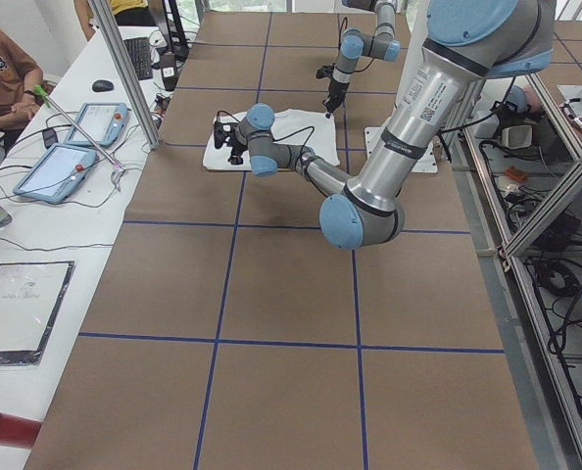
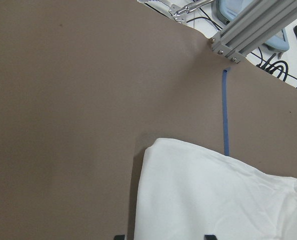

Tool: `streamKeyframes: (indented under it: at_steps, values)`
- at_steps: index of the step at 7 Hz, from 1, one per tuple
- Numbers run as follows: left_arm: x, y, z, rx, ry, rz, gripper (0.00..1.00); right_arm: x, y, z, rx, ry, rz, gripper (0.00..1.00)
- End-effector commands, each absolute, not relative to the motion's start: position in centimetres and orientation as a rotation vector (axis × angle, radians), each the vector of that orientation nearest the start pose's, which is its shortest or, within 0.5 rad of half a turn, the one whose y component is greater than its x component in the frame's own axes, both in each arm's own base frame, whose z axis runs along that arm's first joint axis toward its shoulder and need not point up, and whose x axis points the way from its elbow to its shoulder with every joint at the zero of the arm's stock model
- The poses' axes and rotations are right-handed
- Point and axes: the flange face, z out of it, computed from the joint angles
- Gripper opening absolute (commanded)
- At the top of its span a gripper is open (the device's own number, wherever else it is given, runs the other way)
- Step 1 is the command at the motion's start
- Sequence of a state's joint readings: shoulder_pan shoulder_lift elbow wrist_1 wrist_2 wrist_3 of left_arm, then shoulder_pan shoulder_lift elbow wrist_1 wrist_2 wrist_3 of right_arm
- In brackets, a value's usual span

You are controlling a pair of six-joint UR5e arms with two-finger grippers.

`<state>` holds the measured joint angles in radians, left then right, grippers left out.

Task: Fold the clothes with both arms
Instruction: 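Move both grippers to the shirt edge nearest the robot and grasp it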

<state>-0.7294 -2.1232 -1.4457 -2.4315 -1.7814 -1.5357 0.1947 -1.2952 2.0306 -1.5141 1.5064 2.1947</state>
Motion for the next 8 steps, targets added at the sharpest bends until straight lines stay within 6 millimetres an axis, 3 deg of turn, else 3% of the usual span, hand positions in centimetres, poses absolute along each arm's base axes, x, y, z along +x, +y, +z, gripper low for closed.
streamKeyframes:
  at_steps: [1, 2, 3, 5, 8]
  values:
    - [45.3, -45.1, 28.1, 0.136, 1.302, -0.507, 0.61, -50.2, -23.8, 29.9, -0.143, -0.8, 0.786, 0.0]
    - [48.9, -39.5, 27.5, 0.064, 1.314, -0.536, 0.61, -50.1, -23.7, 29.8, -0.148, -0.802, 0.784, 0.0]
    - [51.4, -35.2, 27.1, 0.021, 1.303, -0.553, 0.61, -49.9, -23.7, 29.4, -0.152, -0.811, 0.782, 0.0]
    - [53.6, -28.7, 27.8, -0.078, 1.164, -0.573, 0.61, -49.5, -23.6, 29.1, -0.168, -0.812, 0.776, 0.0]
    - [53.2, -26.7, 29.0, -0.113, 1.1, -0.592, 0.61, -49.8, -23.0, 28.9, -0.207, -0.804, 0.752, 0.0]
